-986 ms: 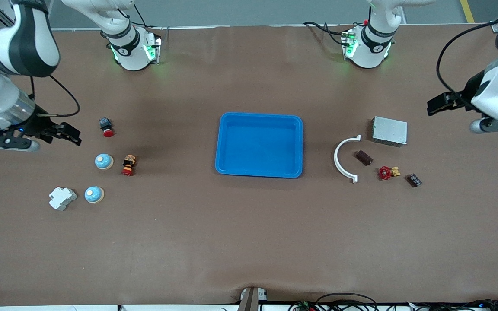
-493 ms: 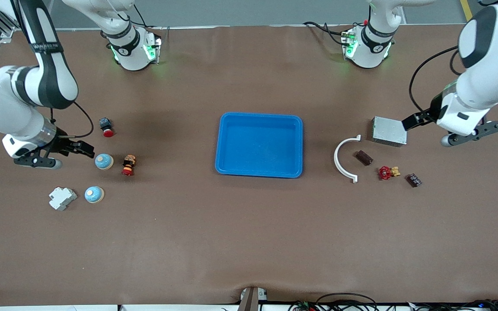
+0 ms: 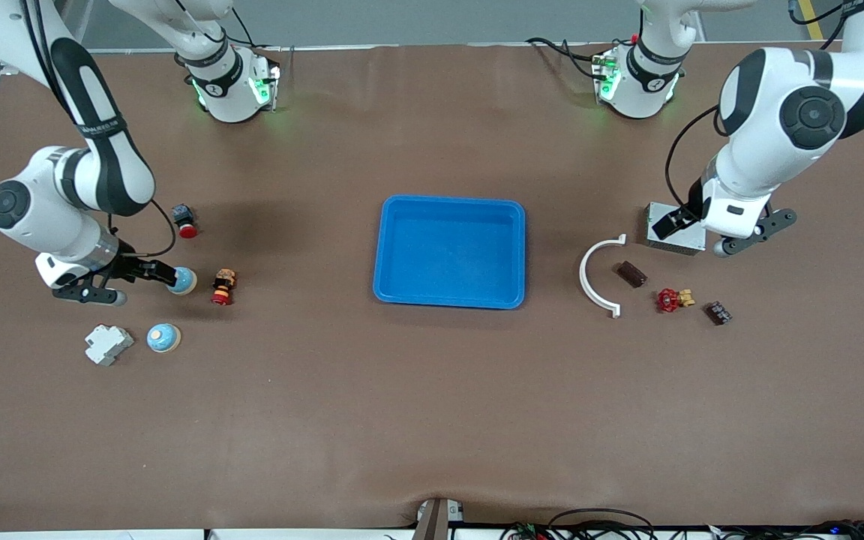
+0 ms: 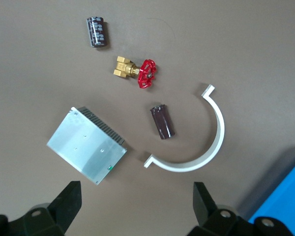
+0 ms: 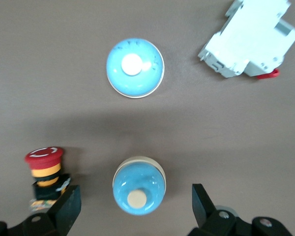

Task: Place electrolytic capacitor and blue bell in tray
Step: 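Grasp the blue bell with the right gripper while the left gripper grasps the capacitor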

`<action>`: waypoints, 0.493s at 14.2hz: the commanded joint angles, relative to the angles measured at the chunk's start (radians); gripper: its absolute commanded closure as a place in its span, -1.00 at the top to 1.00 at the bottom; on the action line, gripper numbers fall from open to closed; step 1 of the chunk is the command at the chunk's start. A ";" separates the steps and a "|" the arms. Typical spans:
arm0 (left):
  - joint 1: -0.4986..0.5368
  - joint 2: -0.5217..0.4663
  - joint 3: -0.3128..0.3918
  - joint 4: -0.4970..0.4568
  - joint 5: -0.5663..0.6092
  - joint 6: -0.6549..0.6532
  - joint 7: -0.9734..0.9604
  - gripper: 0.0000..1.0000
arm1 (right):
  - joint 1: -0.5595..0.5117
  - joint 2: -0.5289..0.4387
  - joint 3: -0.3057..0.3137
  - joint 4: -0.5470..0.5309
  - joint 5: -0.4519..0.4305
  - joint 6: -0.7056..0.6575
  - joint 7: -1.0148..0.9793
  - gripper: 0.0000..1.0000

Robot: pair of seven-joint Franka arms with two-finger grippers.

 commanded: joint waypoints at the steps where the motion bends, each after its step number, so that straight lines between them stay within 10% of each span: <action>1: 0.005 -0.005 -0.002 -0.098 -0.019 0.128 -0.052 1.00 | -0.015 0.032 0.011 -0.022 0.018 0.051 -0.020 1.00; 7: -0.004 0.089 -0.005 -0.132 -0.019 0.244 -0.196 1.00 | -0.020 0.102 0.011 -0.054 0.018 0.159 -0.017 1.00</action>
